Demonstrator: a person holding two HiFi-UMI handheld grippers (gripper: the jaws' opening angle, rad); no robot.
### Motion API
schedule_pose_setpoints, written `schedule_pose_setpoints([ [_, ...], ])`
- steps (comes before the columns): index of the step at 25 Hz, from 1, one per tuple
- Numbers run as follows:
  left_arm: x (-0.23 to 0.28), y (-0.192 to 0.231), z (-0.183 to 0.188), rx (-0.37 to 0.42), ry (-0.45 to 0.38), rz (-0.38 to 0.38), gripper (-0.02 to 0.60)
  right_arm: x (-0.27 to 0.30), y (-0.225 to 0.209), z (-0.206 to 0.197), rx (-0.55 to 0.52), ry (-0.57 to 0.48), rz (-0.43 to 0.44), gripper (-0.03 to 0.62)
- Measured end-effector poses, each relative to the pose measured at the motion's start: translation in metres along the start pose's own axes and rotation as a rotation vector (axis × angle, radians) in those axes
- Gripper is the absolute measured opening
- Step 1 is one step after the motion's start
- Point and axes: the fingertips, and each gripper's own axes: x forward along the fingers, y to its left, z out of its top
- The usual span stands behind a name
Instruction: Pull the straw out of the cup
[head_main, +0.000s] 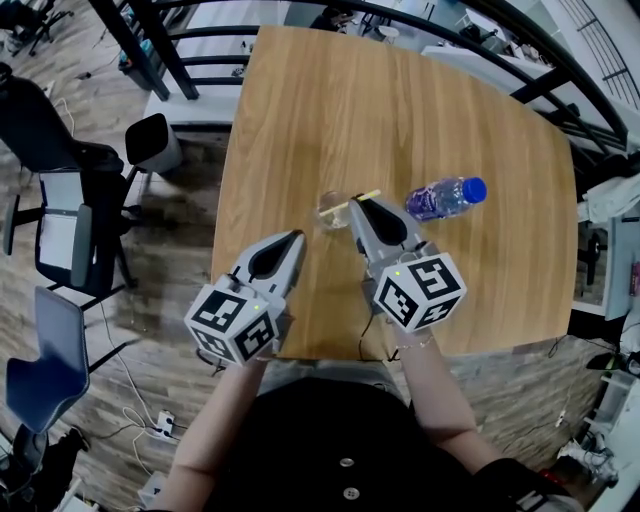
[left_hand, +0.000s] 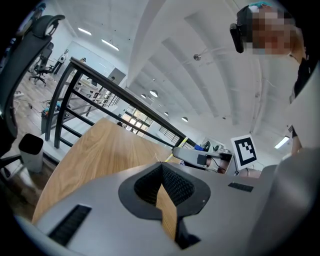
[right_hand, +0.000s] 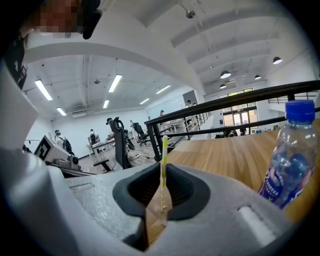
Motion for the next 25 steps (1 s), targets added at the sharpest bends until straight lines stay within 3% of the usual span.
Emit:
schedule_pose_setpoints([
  [7, -0.003, 0.004, 0.002, 0.003, 0.001, 0.008, 0.015, 0.000, 0.004, 0.003, -0.001, -0.015, 0.001, 0.023],
  [25, -0.016, -0.016, 0.015, 0.038, -0.016, -0.036, 0.015, -0.032, 0.029, 0.048, -0.014, -0.173, 0.053, 0.021],
])
